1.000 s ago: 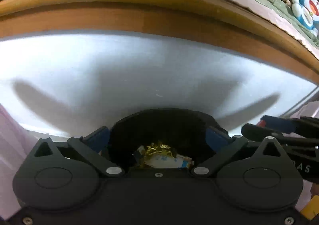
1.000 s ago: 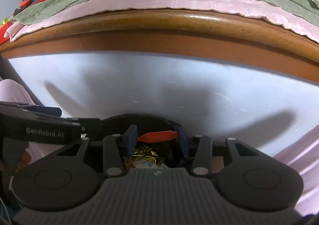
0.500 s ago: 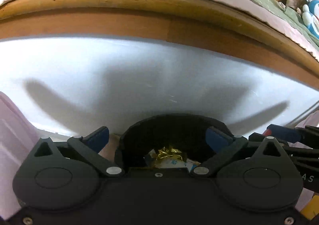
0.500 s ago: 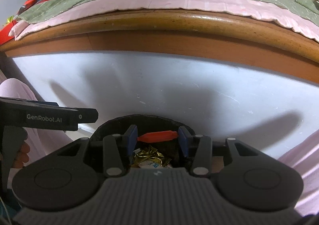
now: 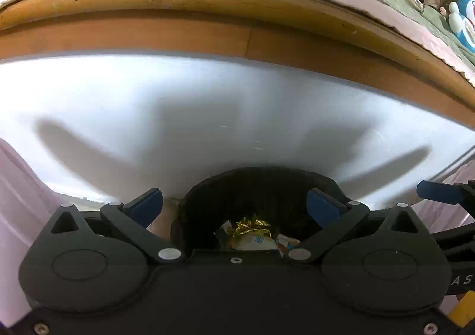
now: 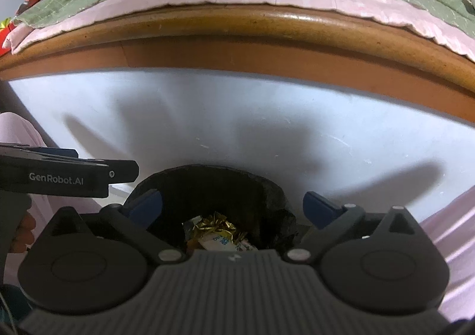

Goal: Collect trash
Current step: 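Raise both open tools back up over the remaining items on the bed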

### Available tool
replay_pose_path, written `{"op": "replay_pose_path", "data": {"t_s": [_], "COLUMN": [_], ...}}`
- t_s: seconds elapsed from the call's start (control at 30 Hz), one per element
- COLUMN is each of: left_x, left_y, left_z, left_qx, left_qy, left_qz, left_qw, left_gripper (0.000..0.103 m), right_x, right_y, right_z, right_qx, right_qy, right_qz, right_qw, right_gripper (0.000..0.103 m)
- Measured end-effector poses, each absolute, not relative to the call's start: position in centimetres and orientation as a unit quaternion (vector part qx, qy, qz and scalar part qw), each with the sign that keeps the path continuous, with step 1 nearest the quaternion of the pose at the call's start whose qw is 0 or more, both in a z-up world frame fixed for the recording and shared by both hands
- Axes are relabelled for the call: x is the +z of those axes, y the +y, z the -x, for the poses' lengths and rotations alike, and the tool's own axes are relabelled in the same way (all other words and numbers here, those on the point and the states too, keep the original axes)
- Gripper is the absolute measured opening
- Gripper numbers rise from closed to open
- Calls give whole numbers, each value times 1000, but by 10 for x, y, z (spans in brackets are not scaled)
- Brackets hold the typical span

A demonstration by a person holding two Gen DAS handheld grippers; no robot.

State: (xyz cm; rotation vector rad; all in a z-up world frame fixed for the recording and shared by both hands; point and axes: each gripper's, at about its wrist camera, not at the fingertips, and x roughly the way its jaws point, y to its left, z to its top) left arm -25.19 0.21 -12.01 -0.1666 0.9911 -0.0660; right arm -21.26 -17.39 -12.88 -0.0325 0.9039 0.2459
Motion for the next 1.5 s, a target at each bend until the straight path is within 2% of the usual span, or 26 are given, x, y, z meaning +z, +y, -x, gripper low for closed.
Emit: {"op": "replay_pose_path", "data": {"t_s": [0.47,0.73,1.17,1.5], "left_x": [-117,-74,-18,31], "left_y": [1,-3,-1,-6], "left_z": [250,249,234,188], "left_qx": [-55,-76,-104,-112], "left_qy": [480,430,378,317], "left_qz": [80,39,46,29], "left_qw": [872,899,919,941], "left_gripper": [103,103,103,103], "right_x": [-132,-101,-62,-24], "right_y": [-168,-172,-183,-188], "right_z": [209,208,177,142], "right_qx": [124,134,154,164], "right_qy": [453,419,369,306], "right_qz": [24,35,34,65], "right_qw": [883,897,916,936], "right_gripper": [103,103,103,103]}}
